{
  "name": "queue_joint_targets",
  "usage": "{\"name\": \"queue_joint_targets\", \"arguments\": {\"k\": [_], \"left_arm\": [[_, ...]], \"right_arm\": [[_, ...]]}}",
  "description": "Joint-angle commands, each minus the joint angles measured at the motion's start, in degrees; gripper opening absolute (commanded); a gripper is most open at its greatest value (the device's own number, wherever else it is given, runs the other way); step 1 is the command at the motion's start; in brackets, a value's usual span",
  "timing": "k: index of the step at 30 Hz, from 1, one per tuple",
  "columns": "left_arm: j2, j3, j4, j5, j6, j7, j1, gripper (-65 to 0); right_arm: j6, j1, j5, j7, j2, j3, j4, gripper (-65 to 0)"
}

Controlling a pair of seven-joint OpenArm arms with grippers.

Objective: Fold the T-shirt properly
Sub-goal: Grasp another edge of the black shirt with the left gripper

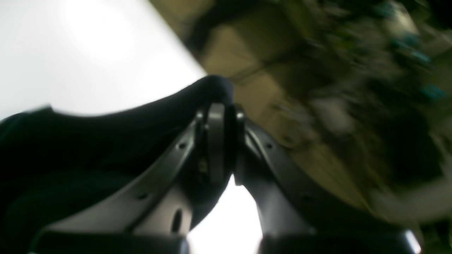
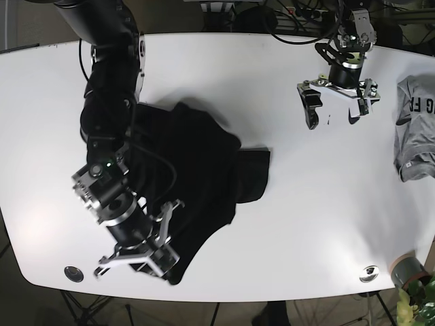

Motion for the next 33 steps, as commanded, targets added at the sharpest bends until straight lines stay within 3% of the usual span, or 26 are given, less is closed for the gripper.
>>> {"name": "queue_joint_targets", "arguments": {"k": [1, 8, 17, 19, 25, 28, 33], "left_arm": [[-0.36, 1.21, 1.35, -0.14, -0.13, -1.36, -0.13, -1.7], [-1.07, 6.48, 1.35, -0.14, -0.13, -1.36, -0.13, -1.7], [-4.49, 17.64, 1.00, 0.04, -0.04, -1.36, -1.97, -1.7], [-5.90, 21.25, 1.00, 2.23, 0.13, -1.36, -3.38, -1.8], [-5.11, 29.51, 0.73, 16.65, 0.22, -1.36, -9.36, -1.4], [-2.74, 29.86, -1.47, 20.43, 0.22, -1.36, -12.70, -1.3], [-1.51, 30.13, -8.85, 21.93, 0.22, -1.36, -19.47, -1.1]], "right_arm": [[-0.64, 6.72, 0.01, -0.92, 0.87, 1.44, 1.28, -62.9], [-0.64, 18.59, 0.45, -8.31, 5.09, 2.32, 1.37, -62.9], [-0.64, 26.06, 0.45, -9.98, 7.64, 2.05, 1.20, -62.9], [-0.64, 26.24, 0.45, -9.98, 7.82, 2.05, 1.11, -62.9], [-0.64, 25.71, 0.45, -9.98, 7.91, 1.97, 1.11, -62.9], [-0.64, 25.01, 0.45, -9.98, 7.91, 2.05, 1.02, -62.9], [-0.64, 23.60, 0.45, -9.98, 7.73, 2.05, 1.02, -62.9]]}}
